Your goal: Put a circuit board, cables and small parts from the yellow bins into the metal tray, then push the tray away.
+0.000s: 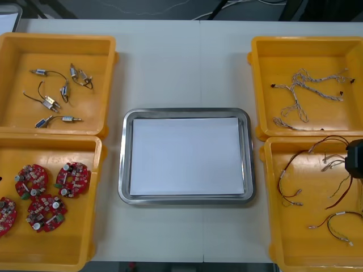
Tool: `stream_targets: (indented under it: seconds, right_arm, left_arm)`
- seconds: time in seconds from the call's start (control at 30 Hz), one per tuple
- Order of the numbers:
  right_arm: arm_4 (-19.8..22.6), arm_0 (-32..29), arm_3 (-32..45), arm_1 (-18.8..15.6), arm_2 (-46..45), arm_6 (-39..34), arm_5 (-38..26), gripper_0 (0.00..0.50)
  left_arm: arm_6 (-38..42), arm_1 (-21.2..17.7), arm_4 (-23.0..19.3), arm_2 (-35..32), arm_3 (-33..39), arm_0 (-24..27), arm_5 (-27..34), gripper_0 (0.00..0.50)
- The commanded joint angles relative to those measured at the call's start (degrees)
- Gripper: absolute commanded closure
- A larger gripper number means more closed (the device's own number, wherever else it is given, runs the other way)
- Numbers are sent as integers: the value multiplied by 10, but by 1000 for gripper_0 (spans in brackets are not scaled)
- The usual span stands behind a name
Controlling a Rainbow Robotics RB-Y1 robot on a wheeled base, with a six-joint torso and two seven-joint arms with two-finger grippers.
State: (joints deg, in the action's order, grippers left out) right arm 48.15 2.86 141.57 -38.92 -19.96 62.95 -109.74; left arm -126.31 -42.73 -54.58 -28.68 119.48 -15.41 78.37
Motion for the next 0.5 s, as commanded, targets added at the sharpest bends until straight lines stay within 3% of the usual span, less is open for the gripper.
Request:
stream_targets:
  seconds: [0.03,0.5]
  right_arm:
    - [7,36,20,-41,38,16,-3,500]
    - [29,55,11,-49,51,38,-3,500]
  left_arm:
    - [-85,6,-2,22,-33,-17,-34,0]
    - [-135,22,-14,39,-58,-41,-35,0]
